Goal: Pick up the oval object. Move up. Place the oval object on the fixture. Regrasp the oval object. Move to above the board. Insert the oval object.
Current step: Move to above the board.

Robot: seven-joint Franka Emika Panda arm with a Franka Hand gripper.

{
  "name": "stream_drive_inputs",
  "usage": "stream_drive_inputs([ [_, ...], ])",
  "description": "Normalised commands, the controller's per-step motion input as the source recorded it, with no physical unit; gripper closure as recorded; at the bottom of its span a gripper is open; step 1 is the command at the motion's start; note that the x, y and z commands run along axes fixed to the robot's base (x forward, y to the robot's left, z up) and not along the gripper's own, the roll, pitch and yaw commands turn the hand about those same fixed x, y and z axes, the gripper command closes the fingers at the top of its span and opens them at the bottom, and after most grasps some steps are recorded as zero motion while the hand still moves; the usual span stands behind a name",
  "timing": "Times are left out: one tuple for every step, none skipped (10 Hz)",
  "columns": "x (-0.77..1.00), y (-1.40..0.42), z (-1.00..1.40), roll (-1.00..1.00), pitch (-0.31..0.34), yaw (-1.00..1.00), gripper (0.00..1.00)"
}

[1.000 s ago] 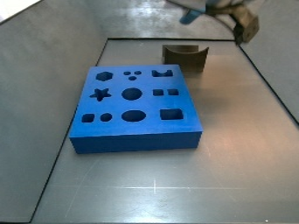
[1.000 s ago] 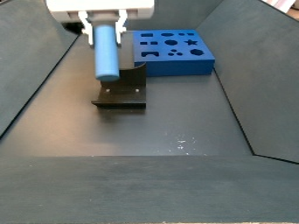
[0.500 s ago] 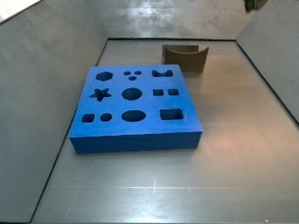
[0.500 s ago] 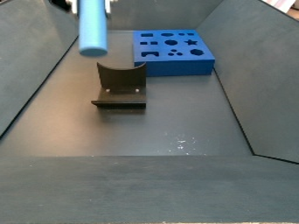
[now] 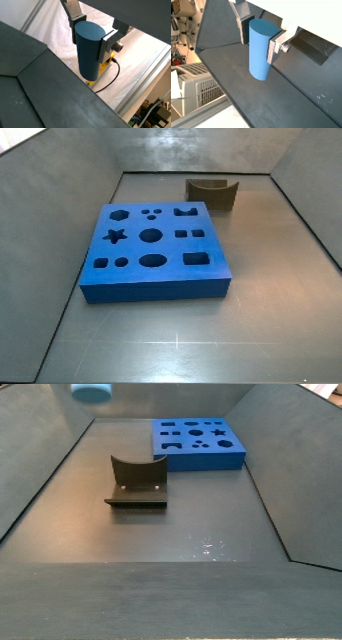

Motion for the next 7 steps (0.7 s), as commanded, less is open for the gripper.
stream_drive_inputs([
  [0.02, 0.01, 0.25, -0.05, 0.124, 0.08, 1.0],
  [-0.5, -1.0, 0.15, -1.0, -0.016, -0.09, 1.0],
  [-0.5, -1.0, 0.15, -1.0, -0.023, -0.09, 1.0],
  [-0.53, -1.0, 0.16, -1.0, -0.035, -0.09, 1.0],
  [-0.54, -1.0, 0.15, -1.0, -0.043, -0.1, 1.0],
  [-0.55, -1.0, 0.15, -1.0, -0.044, -0.1, 1.0],
  [-0.55, -1.0, 0.15, -1.0, -0.044, -0.1, 1.0],
])
